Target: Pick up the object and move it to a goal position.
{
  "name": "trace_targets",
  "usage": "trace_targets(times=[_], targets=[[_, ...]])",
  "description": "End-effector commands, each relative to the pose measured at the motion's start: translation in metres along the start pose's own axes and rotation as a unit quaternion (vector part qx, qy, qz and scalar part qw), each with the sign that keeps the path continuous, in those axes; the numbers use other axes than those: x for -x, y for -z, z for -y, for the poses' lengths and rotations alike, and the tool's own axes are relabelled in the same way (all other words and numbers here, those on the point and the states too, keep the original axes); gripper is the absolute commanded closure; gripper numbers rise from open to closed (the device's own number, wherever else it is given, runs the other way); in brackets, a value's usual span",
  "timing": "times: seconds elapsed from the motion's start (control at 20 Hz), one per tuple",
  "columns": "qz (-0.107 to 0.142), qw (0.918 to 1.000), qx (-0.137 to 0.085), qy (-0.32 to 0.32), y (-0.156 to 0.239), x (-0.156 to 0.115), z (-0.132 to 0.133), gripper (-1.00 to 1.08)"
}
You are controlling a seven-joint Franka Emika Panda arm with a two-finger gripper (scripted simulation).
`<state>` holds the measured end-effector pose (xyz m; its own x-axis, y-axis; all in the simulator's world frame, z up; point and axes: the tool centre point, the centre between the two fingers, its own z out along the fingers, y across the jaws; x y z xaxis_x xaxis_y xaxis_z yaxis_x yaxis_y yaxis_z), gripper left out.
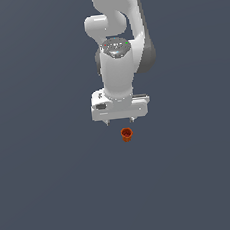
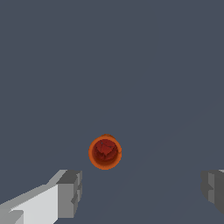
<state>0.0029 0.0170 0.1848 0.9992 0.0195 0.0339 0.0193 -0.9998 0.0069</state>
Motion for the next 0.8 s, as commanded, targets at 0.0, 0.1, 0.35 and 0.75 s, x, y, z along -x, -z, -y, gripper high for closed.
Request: trace_targets(times=[0.0, 0.1, 0.35, 0.75], targets=[[0.0, 1.0, 0.0, 0.0, 0.0, 0.0, 0.0, -0.92], [0.0, 1.0, 0.0, -0.002, 0.0, -0.001, -0.001, -0.92], [-0.003, 0.9998, -0.004, -0.018, 0.006, -0.008, -0.013, -0.92], [-0.003, 0.9997, -0.005, -0.025, 0.003, -0.008, -0.014, -0.92]])
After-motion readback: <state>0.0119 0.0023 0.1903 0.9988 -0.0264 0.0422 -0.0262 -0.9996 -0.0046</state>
